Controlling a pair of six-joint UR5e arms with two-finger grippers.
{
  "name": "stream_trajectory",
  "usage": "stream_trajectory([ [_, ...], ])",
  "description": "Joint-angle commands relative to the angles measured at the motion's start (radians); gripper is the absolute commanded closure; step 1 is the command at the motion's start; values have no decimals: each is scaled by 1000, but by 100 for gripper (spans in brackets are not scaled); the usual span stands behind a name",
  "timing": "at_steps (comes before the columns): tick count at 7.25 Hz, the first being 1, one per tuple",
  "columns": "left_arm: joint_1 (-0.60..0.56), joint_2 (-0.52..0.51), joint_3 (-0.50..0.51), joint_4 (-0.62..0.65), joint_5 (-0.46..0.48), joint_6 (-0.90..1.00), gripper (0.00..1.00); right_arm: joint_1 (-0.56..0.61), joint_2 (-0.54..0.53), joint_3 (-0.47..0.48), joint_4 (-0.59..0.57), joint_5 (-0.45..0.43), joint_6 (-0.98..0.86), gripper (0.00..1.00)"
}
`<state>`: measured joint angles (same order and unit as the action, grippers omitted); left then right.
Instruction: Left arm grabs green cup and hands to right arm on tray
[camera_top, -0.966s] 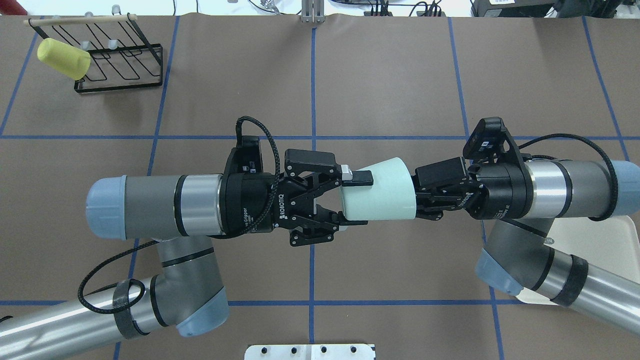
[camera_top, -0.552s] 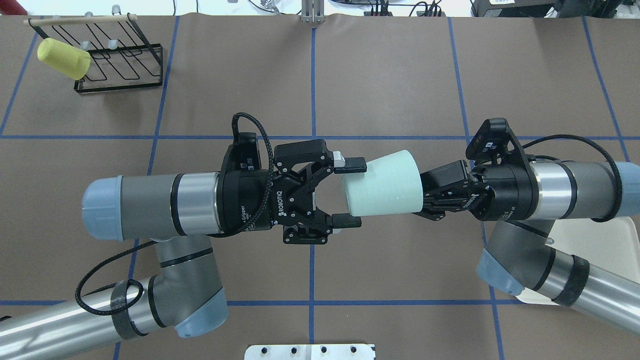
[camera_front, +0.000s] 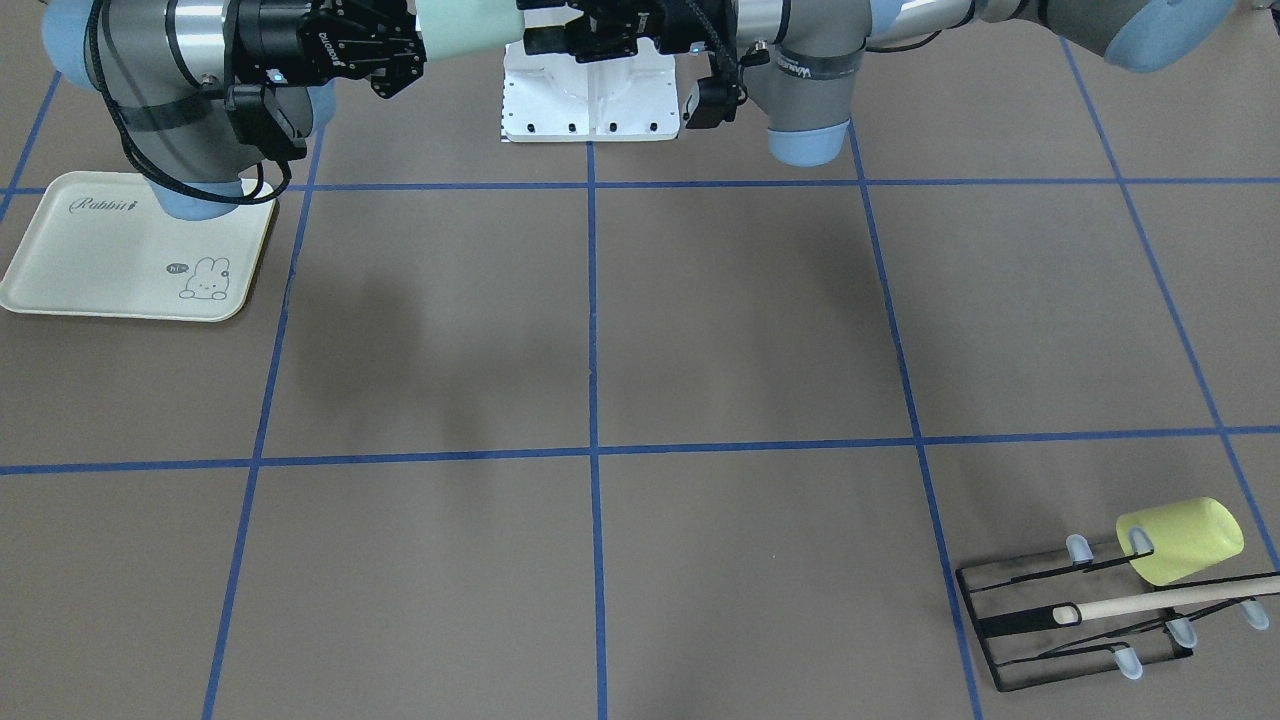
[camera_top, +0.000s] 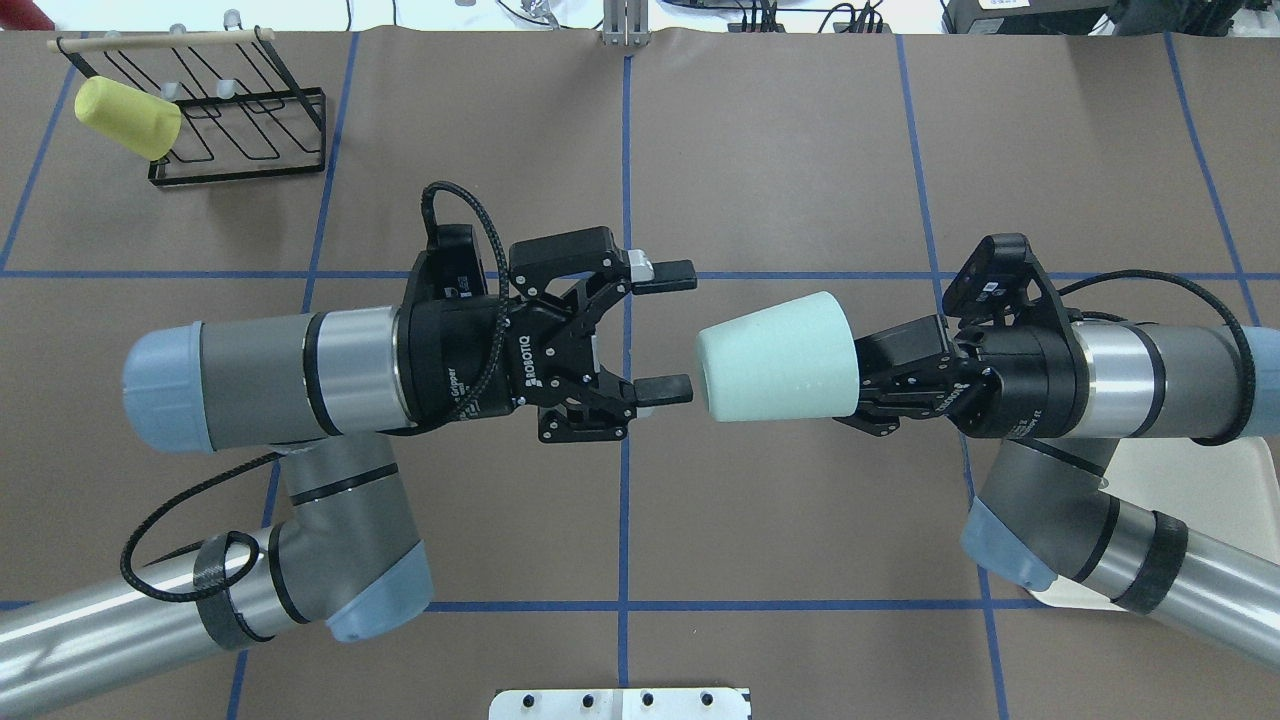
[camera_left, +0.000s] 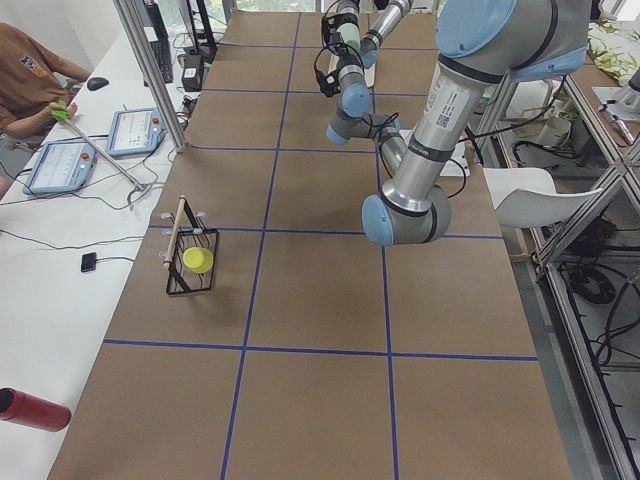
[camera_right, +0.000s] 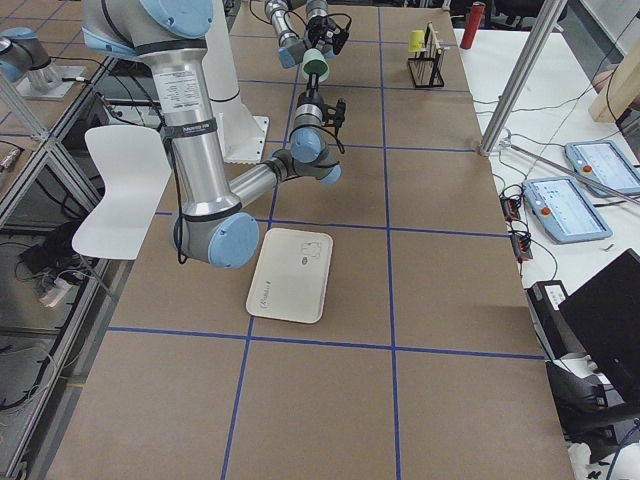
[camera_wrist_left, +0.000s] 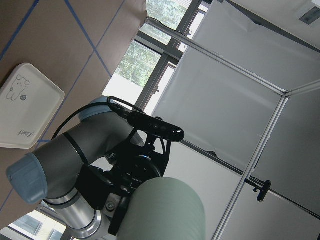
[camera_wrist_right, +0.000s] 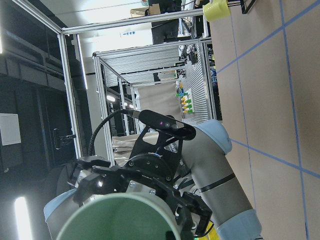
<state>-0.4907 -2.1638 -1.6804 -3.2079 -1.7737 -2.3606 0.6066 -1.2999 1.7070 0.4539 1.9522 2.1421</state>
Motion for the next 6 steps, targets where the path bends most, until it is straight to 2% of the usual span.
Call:
stream_trajectory([
  [1, -116, 56, 5, 61, -100, 3, 0, 89, -68, -9, -4, -36, -14, 100],
  [2, -182, 88, 11, 81, -174, 79, 0, 158, -91, -35, -15, -12, -30, 100],
  [3, -222, 131, 13, 142, -240, 213, 0, 177, -93, -103, -15, 55, -118, 100],
  [4, -244, 171, 11, 231, -248, 366, 0, 202, -105, -146, -44, 91, -214, 100],
  [6, -360, 222, 4, 404, -326, 554, 0, 335, -107, -165, -239, 302, -388, 100],
])
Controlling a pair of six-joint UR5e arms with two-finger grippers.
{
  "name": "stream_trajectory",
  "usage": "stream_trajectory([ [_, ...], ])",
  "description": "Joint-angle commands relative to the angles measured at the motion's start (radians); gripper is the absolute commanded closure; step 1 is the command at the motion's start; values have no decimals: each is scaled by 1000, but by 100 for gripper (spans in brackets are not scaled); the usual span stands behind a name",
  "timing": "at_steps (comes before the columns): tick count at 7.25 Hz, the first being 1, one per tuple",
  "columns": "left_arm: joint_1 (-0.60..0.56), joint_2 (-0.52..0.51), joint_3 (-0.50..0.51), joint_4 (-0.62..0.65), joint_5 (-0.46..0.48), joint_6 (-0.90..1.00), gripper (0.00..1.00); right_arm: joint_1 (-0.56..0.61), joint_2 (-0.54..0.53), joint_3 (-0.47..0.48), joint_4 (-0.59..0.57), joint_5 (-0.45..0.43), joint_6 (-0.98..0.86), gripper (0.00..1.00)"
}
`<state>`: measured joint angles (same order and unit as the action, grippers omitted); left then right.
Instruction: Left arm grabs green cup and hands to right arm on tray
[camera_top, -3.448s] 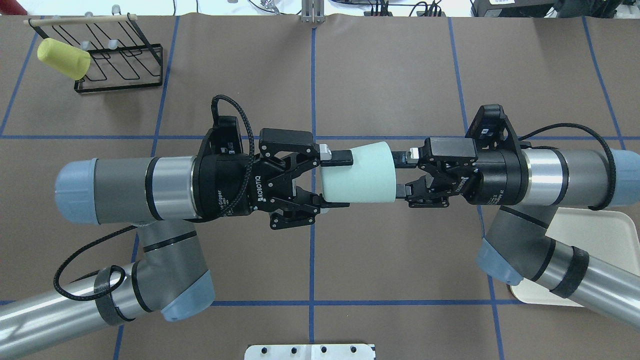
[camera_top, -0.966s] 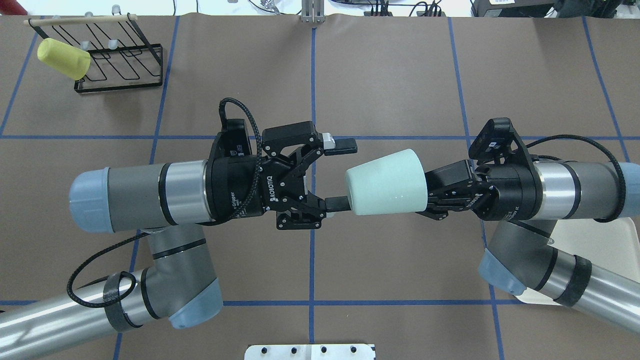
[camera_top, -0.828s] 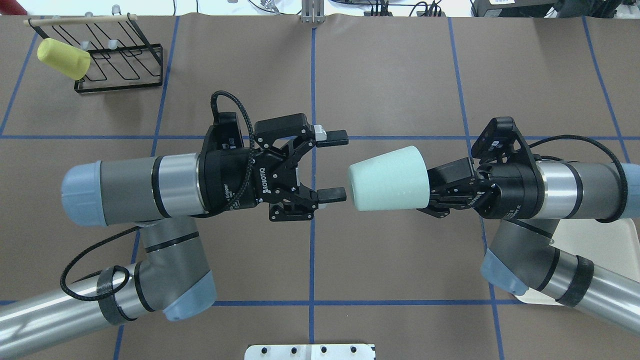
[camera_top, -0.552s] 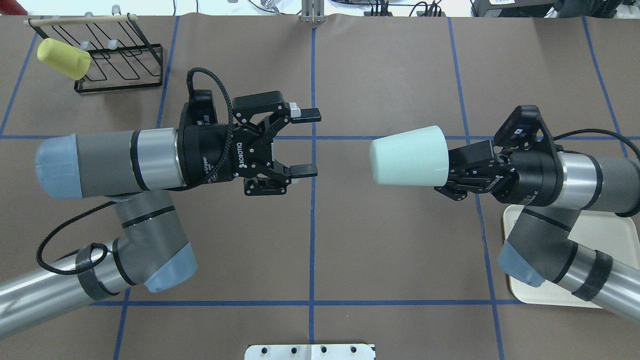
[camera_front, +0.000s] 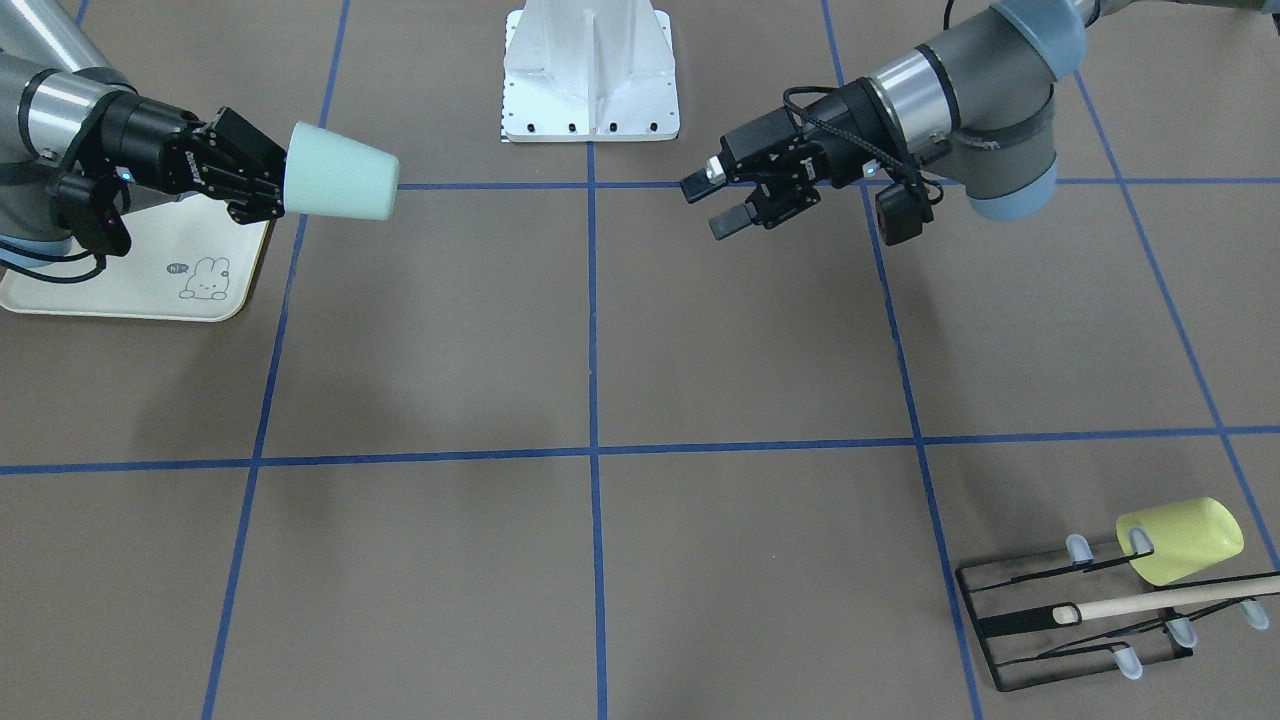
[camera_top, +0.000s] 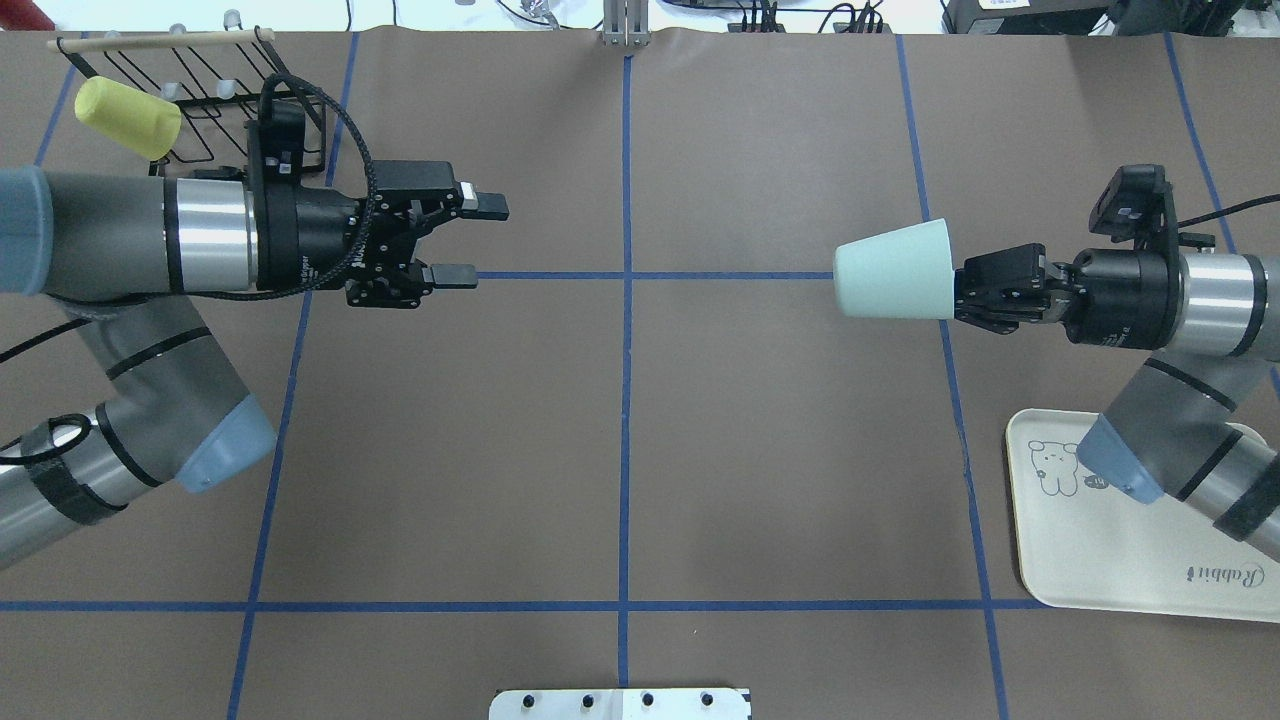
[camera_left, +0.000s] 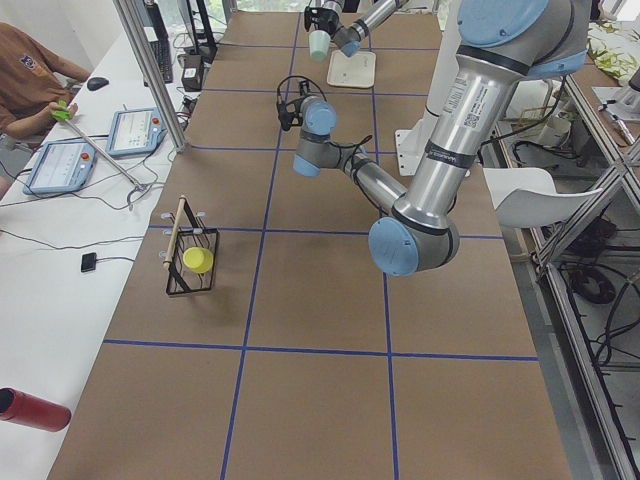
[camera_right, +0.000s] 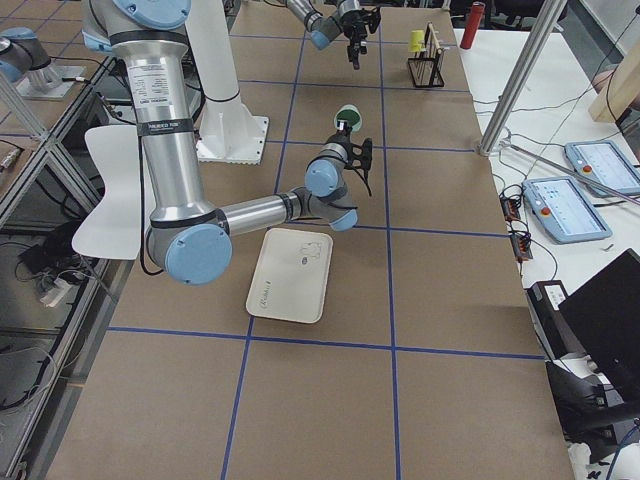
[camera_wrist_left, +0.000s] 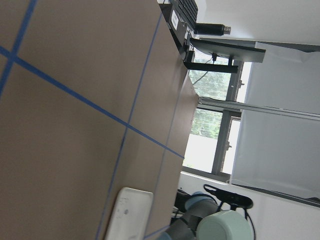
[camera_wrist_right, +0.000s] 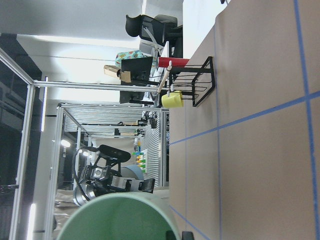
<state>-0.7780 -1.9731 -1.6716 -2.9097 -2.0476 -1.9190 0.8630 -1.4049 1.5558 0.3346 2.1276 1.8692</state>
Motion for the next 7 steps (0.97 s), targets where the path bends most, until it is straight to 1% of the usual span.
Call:
stream_trajectory([
  [1, -125, 75, -10, 147, -74, 168, 0, 133, -6, -14, -263, 176, -240, 100],
  [2, -150, 124, -11, 158, -74, 220, 0, 180, -8, -8, -420, 211, -381, 100],
  [3, -185, 161, -31, 212, -77, 291, 1, 212, -17, -5, -539, 234, -486, 100],
  [4, -211, 221, -71, 296, -95, 425, 1, 231, -70, -3, -590, 233, -571, 100],
  [5, -243, 276, -129, 432, -94, 594, 1, 263, -112, 0, -677, 229, -687, 100],
  [6, -263, 310, -173, 561, -85, 729, 1, 280, -147, 0, -763, 219, -823, 100],
  [7, -305, 335, -183, 631, -83, 849, 1, 290, -182, 9, -861, 221, -916, 100],
])
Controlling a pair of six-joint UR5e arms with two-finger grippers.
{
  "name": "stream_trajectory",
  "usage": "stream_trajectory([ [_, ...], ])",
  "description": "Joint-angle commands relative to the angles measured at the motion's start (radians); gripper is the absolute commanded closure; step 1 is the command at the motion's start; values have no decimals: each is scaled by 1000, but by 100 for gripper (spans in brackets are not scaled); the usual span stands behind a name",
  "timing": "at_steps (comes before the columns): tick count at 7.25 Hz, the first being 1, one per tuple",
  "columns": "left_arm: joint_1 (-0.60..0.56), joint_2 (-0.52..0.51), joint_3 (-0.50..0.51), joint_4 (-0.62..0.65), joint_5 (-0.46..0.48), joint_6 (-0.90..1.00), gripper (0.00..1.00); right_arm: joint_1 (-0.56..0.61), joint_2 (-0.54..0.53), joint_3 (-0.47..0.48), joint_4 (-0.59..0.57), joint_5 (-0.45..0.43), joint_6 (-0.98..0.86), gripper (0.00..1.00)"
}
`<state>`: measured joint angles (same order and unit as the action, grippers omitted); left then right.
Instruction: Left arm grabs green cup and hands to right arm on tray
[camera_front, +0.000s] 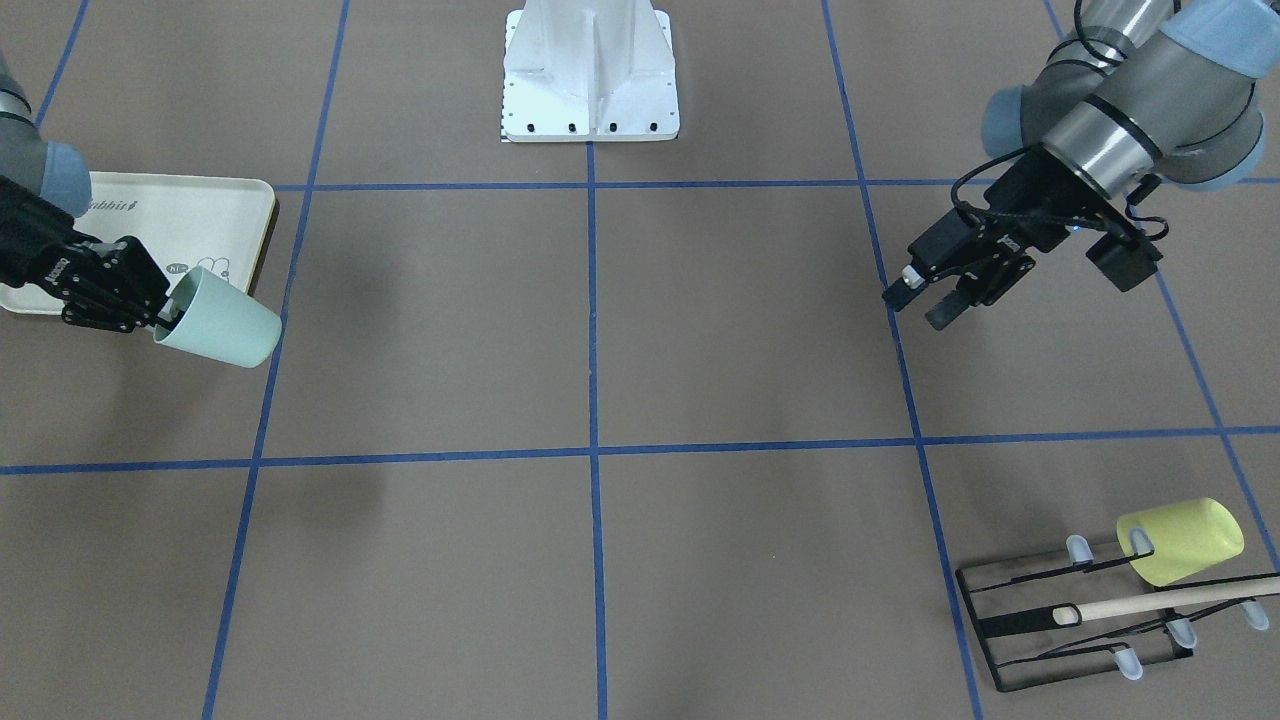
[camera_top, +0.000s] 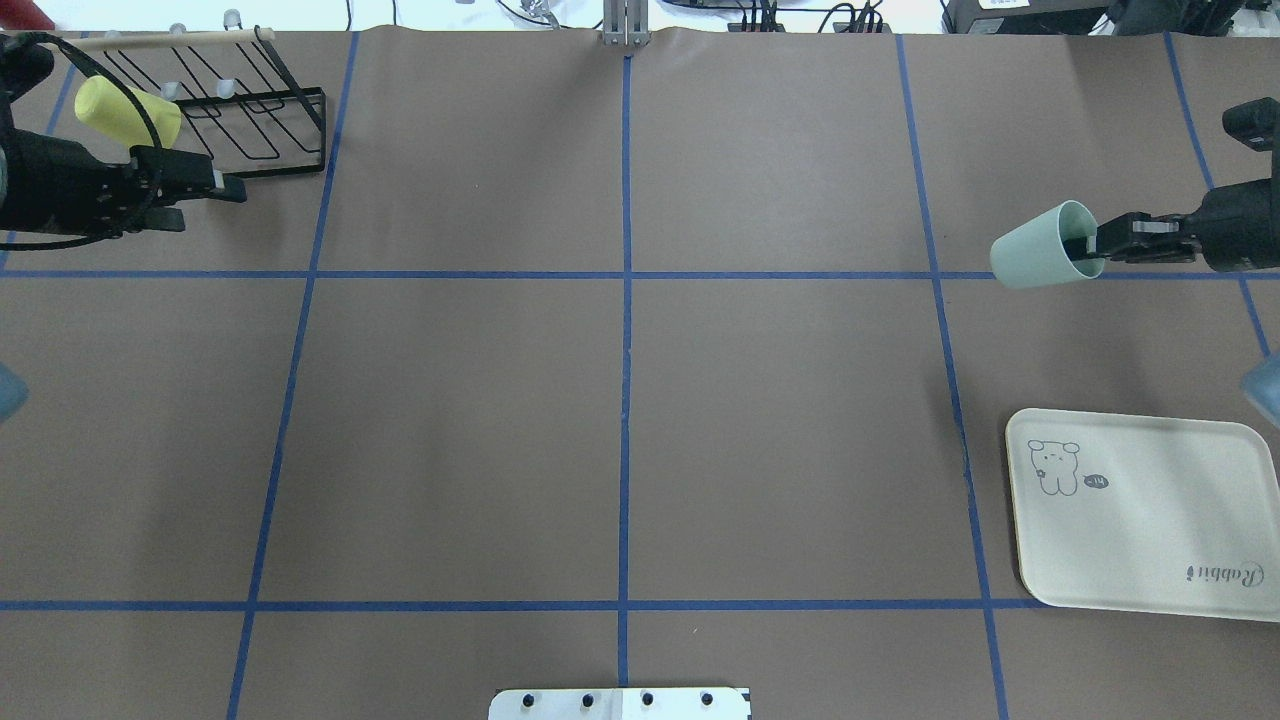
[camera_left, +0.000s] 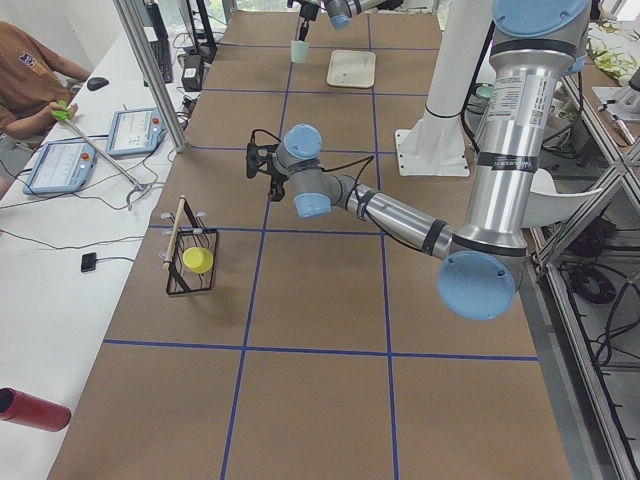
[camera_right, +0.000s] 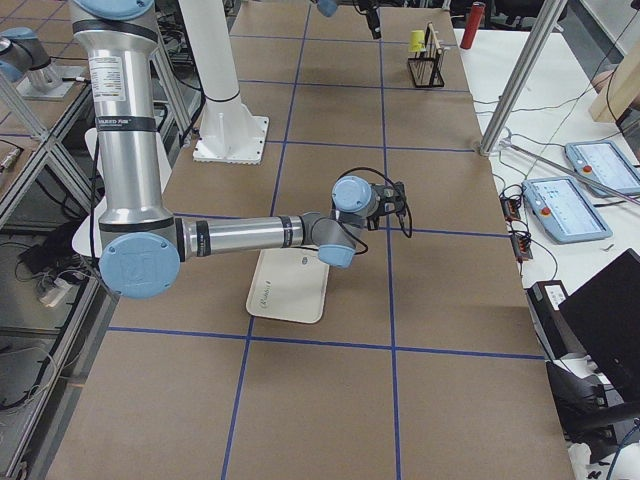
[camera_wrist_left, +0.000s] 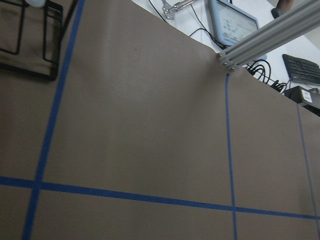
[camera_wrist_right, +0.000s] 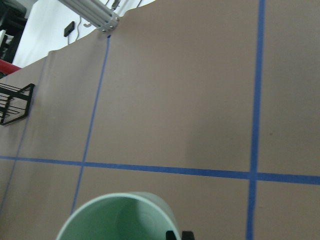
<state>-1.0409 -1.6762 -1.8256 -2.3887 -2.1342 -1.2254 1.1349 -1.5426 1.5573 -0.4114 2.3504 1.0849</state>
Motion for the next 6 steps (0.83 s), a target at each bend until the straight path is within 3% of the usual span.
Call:
stream_trajectory([
  [1, -69, 79, -37, 152, 3, 275, 1, 22, -107, 9, -159, -2, -207, 100],
  [4, -165, 131, -113, 418, 2, 586, 1, 23, -270, 65, -182, 61, -260, 100],
  [5, -185, 131, -121, 471, 2, 642, 1, 23, -263, 79, -249, 67, -266, 100],
  [6, -188, 134, -126, 494, 2, 655, 1, 14, -258, 125, -386, 57, -363, 100],
])
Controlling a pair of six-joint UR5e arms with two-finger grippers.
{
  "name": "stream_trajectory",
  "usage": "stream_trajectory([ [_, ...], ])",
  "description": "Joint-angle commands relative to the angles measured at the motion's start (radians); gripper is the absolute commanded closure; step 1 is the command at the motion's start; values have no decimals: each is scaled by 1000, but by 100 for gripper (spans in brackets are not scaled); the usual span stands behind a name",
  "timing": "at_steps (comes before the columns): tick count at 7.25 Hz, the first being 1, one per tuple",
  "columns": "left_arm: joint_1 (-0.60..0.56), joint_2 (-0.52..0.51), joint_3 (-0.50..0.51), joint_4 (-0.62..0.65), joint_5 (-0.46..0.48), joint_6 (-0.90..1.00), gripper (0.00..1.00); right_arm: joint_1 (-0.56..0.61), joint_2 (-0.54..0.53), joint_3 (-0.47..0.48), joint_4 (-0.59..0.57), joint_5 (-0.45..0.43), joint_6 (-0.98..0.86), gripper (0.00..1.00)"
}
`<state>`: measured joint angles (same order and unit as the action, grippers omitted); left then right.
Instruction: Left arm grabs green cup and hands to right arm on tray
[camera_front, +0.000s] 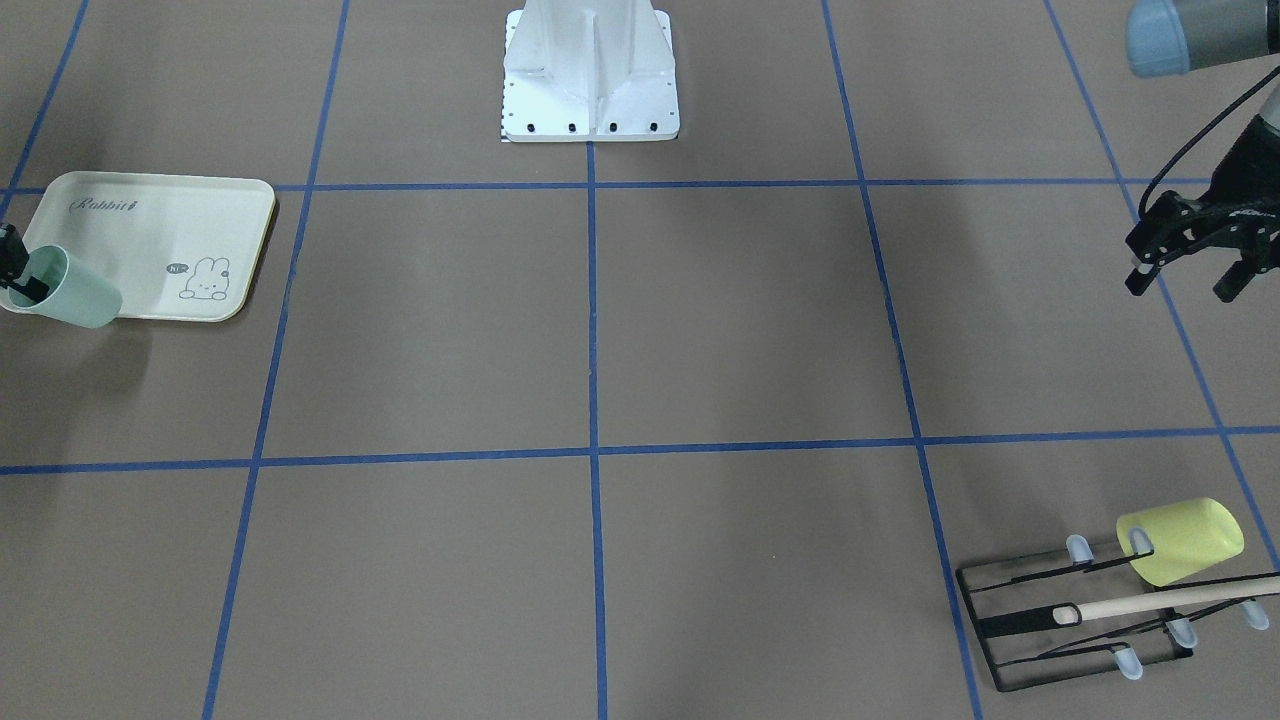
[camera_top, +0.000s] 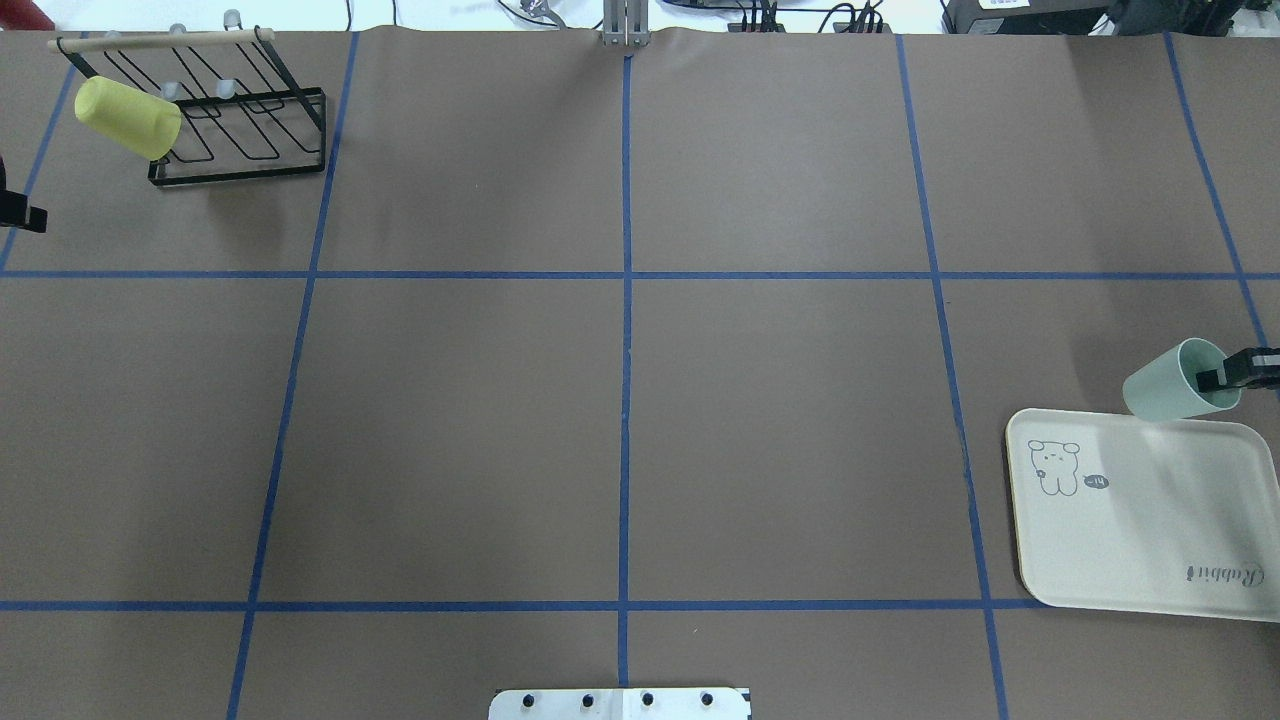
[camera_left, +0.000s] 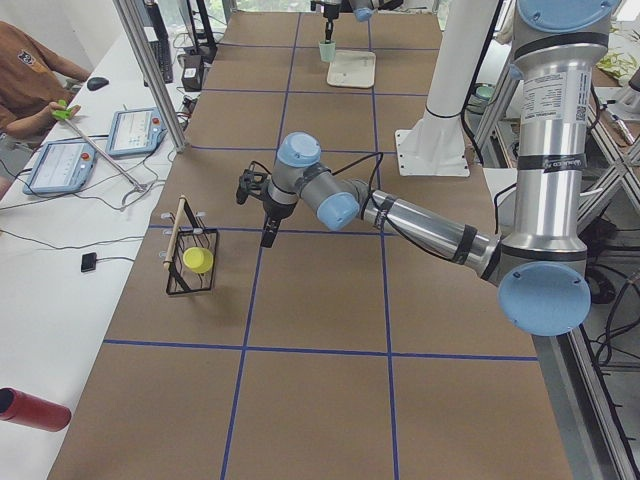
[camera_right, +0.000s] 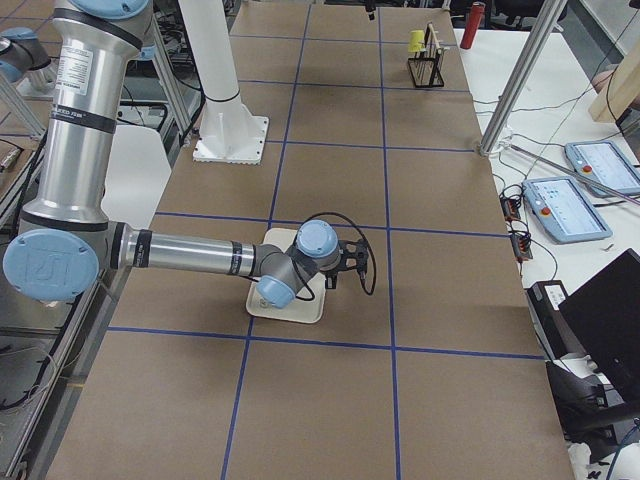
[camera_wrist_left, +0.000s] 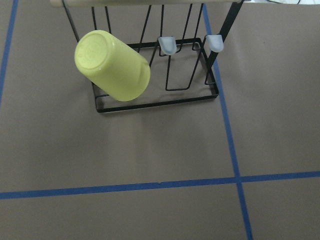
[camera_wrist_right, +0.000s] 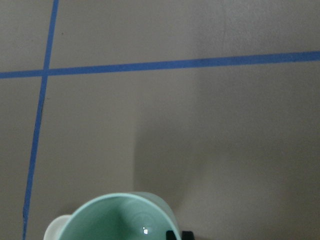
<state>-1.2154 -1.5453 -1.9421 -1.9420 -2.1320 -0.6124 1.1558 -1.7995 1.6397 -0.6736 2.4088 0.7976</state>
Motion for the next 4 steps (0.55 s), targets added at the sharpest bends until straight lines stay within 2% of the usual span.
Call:
stream_trajectory([
  [1, -16, 39, -11, 61, -2, 52, 1, -5, 0, 114, -320, -34, -192, 100],
  [2, -18, 43, -12, 89, -6, 75, 1, -10, 0, 232, -560, -86, -310, 100],
  [3, -22, 68, -30, 136, -9, 133, 1, -1, -36, 314, -657, -141, -378, 100],
  [4, -26, 79, -67, 220, -50, 178, 1, -7, -59, 318, -653, -149, -374, 100],
])
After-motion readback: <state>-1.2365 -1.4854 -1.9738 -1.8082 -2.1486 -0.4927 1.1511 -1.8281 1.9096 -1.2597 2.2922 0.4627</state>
